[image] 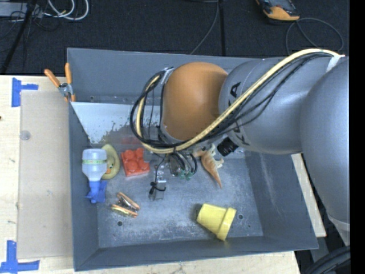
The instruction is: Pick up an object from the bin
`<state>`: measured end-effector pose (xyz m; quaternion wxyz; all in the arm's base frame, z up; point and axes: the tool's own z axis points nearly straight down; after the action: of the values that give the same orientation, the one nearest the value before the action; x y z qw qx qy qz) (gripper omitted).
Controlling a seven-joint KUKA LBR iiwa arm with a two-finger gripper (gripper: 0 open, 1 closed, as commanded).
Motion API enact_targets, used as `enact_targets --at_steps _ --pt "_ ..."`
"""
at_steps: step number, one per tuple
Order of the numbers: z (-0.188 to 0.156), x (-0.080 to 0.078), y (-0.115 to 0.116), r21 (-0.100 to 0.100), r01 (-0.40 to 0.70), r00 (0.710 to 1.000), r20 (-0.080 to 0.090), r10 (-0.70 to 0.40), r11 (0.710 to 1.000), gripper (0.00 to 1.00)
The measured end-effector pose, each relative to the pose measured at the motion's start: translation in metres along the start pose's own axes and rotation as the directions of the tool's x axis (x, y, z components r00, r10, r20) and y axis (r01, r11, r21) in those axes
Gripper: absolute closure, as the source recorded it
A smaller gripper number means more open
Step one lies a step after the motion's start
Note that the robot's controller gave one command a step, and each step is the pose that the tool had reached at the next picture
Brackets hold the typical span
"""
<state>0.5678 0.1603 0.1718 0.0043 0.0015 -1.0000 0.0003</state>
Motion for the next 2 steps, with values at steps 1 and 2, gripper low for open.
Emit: enact_targets --at_steps 1,2 --pt "-0.005 -0.002 -0.001 -0.001 -0.003 1.000 0.007 0.003 1.000 0.00" --pt "0.038 -0.005 0.020 -0.001 0.046 0.999 0.011 -0.046 0.999 0.00"
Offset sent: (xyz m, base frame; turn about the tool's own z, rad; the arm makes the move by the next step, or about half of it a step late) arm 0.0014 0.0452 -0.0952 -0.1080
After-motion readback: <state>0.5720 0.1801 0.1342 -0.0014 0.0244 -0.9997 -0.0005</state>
